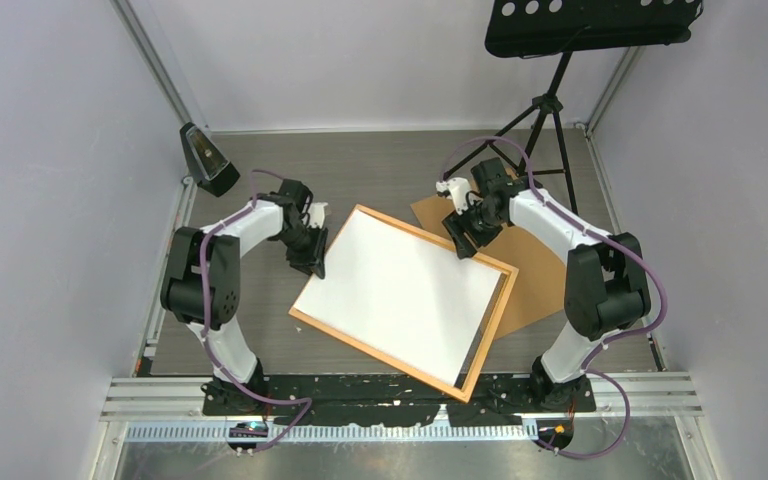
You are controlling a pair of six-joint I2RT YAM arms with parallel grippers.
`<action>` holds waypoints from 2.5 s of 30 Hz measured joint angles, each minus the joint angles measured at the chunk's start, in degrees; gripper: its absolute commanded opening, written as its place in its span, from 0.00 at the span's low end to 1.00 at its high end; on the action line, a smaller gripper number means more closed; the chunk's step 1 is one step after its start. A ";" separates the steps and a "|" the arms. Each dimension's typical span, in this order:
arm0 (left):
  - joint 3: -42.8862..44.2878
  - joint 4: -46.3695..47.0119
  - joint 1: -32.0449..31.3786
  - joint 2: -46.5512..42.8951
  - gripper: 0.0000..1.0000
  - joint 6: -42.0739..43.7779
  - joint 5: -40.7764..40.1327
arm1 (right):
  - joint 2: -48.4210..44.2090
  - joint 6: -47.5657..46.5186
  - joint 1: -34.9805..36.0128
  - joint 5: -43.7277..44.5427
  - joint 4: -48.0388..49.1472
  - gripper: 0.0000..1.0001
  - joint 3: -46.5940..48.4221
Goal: Put the photo into the frame
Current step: Move the photo to the center of the board.
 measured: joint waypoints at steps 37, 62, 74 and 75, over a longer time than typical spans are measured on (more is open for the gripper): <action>5.07 -3.65 22.95 -11.91 0.00 3.58 2.40 | 2.64 0.17 0.79 -4.94 -1.36 0.64 5.31; 0.28 -1.99 48.48 -27.23 0.05 4.85 0.81 | 5.01 1.64 1.97 -7.13 0.66 0.63 7.04; -2.62 -2.99 46.21 -22.05 0.69 8.48 4.39 | 8.37 5.22 9.16 -10.23 3.63 0.67 11.02; -3.34 -3.39 45.20 -21.81 0.70 8.74 4.37 | 8.96 6.54 9.86 -11.15 4.55 0.67 11.43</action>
